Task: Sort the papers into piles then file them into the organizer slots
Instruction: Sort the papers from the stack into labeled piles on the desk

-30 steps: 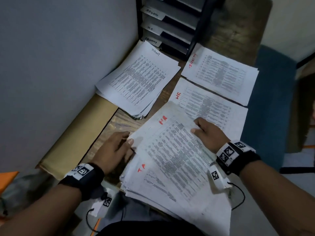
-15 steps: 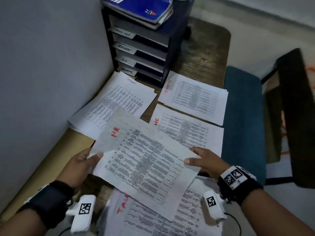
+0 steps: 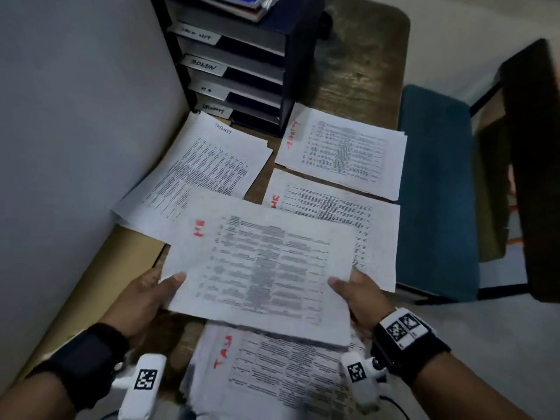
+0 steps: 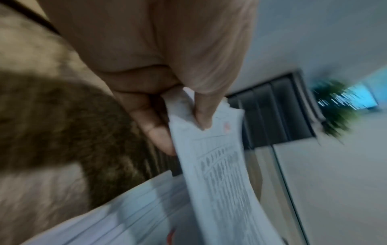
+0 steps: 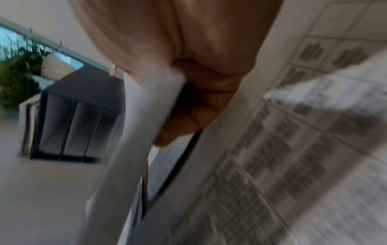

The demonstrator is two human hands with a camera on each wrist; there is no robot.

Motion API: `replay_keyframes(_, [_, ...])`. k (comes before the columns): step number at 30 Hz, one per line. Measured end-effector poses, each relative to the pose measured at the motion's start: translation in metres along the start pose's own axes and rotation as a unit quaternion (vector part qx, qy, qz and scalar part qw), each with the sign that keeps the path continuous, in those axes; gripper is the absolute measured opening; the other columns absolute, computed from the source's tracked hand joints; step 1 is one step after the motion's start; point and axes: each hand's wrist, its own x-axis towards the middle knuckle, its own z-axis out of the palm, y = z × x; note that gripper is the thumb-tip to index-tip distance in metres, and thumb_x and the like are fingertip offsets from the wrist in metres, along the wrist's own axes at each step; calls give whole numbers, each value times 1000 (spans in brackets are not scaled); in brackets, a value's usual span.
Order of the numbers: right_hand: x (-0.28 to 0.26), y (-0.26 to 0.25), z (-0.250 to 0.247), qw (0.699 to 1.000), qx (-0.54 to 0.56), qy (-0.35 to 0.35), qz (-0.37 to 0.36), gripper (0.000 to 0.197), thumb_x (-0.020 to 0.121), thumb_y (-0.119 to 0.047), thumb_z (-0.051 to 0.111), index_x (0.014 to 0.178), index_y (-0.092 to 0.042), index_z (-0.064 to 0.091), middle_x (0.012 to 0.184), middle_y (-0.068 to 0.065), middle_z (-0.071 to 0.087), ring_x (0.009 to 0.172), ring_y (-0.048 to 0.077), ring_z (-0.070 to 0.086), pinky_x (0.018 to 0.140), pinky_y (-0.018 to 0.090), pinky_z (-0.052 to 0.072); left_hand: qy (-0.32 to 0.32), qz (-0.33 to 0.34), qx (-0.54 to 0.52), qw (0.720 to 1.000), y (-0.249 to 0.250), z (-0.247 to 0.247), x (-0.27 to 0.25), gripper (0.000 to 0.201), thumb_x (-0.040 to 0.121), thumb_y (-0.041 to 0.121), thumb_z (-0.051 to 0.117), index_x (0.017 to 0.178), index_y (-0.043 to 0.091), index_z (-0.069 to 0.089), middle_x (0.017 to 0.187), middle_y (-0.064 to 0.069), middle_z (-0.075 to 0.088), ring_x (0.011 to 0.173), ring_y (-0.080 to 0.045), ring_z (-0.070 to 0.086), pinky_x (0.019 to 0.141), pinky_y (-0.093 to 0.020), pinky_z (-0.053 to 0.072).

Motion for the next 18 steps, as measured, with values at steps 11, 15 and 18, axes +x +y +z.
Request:
replay_keyframes(11, [39, -71, -107, 931, -273, 237, -54, 34, 97, -19, 55, 129, -7, 57, 119, 10, 62, 98, 23, 59, 73, 11, 44, -37, 15, 478, 878, 16, 32, 22, 50, 74, 59, 75, 97, 18, 56, 87, 3, 64, 81, -18, 61, 70, -33, 45])
replay_keyframes(15, [57, -54, -112, 922, -268, 273, -55, 43, 77, -27, 62, 119, -14, 63, 109, 4, 71, 90, 24, 67, 84, 31, 57, -106, -38, 610, 784, 0, 34, 15, 84, 50, 96, 58, 86, 21, 70, 78, 2, 71, 73, -18, 65, 70, -35, 49])
replay_keyframes(18, [60, -50, -106, 914, -272, 297, -49, 42, 78, -23, 63, 118, -11, 60, 110, 4, 67, 95, 24, 65, 86, 34, 52, -133, -98, 621, 767, -13, 34, 7, 86, 40, 99, 57, 87, 29, 76, 80, 10, 75, 73, -11, 69, 76, -35, 57])
